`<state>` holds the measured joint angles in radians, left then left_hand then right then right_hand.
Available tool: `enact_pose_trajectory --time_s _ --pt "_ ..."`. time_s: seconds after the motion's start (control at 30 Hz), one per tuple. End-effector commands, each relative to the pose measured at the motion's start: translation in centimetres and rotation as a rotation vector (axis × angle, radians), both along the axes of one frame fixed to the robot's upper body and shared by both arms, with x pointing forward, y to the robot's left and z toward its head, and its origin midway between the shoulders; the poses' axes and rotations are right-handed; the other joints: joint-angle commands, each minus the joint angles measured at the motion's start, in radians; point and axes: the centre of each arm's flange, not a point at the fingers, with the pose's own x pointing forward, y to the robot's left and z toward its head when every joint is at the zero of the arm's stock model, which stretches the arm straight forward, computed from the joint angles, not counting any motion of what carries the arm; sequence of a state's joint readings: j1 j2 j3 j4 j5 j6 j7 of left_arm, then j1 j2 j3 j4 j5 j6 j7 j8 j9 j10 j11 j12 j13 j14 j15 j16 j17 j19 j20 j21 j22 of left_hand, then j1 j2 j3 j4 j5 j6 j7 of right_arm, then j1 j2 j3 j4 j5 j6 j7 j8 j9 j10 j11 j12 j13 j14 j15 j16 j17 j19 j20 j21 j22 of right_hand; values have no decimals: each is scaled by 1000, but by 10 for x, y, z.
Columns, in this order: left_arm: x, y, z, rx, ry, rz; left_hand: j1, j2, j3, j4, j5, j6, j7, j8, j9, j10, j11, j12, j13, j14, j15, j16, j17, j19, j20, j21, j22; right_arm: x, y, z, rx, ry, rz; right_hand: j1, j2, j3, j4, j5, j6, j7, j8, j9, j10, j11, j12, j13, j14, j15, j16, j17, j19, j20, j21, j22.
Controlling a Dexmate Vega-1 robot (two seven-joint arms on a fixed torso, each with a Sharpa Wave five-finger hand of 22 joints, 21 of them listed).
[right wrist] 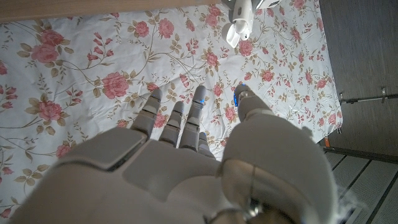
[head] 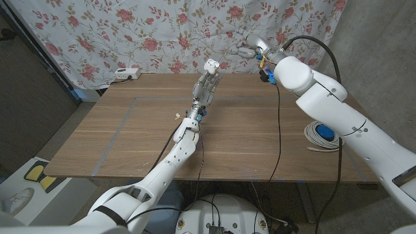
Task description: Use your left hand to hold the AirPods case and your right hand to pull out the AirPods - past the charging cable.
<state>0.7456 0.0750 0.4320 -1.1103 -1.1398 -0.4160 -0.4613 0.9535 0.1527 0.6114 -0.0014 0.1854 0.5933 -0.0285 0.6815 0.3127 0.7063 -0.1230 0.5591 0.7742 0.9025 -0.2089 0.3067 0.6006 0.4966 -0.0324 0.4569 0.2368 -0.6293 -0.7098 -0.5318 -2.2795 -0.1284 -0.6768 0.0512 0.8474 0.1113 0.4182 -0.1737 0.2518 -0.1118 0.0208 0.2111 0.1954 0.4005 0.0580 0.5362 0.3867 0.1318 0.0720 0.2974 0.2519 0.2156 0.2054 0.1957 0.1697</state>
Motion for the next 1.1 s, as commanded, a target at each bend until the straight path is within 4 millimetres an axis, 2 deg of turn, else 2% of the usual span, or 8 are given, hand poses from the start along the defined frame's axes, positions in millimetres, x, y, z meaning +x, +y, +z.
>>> enact_pose_trajectory --time_s 0.03,0.37,0.57,0.63,0.7,0.8,1.1 --pt "2 0 0 -13 -6 1 43 49 75 26 3 44 -32 20 485 30 -16 4 1 7 2 -5 6 -2 -7 11 0 0 10 2 -38 14 -1 24 -4 8 -3 8 23 4 10 3 30 6 -2 -7 24 11 11 -6 19 0 8 3" --pt "2 -4 2 1 -19 -1 42 51 73 25 1 46 -35 21 480 21 -13 0 1 -8 6 -15 15 -19 -6 15 -3 -2 16 0 -36 0 34 42 -8 9 -2 11 20 -7 6 3 32 -18 -15 -18 19 0 7 -15 24 4 5 2" --pt "1 -4 1 4 -22 1 42 50 72 24 1 51 -34 22 475 23 -15 1 2 -6 5 -16 19 -20 -8 19 -4 -3 22 0 -46 2 58 52 -11 7 0 13 17 -8 4 3 33 -50 -26 -26 10 -9 1 -21 8 6 -3 1" --pt "-1 -3 0 -7 2 17 42 50 72 24 1 51 -35 22 475 24 -16 1 1 -5 6 -17 18 -20 -8 20 -4 -2 23 -2 -16 -13 88 54 -11 7 1 13 18 -9 4 3 34 -52 -28 -28 8 -18 0 -22 6 6 -4 1" --pt "0 -2 0 -10 -6 11 42 50 71 24 0 52 -34 23 474 27 -15 0 -2 -4 5 -17 21 -21 -9 22 -5 -3 24 -3 -11 -31 84 64 -13 5 3 15 26 -18 5 3 54 -76 -31 -36 13 -37 0 -28 2 4 -6 1" --pt "-1 -1 1 -9 -15 13 41 50 70 23 0 55 -31 24 472 27 -14 0 -3 -3 6 -18 24 -22 -9 25 -5 -4 28 -2 -34 -27 90 69 -16 2 5 16 18 -20 0 2 40 -66 -47 -43 0 -35 -6 -32 -11 7 -10 1" --pt "-2 -2 0 -21 -18 15 40 49 68 23 -1 58 -31 26 470 30 -17 1 -3 -2 6 -22 27 -25 -11 30 -7 -1 35 -2 -47 4 115 70 -17 0 7 16 19 -19 0 3 41 -71 -53 -48 -2 -36 -8 -34 -18 7 -11 1"
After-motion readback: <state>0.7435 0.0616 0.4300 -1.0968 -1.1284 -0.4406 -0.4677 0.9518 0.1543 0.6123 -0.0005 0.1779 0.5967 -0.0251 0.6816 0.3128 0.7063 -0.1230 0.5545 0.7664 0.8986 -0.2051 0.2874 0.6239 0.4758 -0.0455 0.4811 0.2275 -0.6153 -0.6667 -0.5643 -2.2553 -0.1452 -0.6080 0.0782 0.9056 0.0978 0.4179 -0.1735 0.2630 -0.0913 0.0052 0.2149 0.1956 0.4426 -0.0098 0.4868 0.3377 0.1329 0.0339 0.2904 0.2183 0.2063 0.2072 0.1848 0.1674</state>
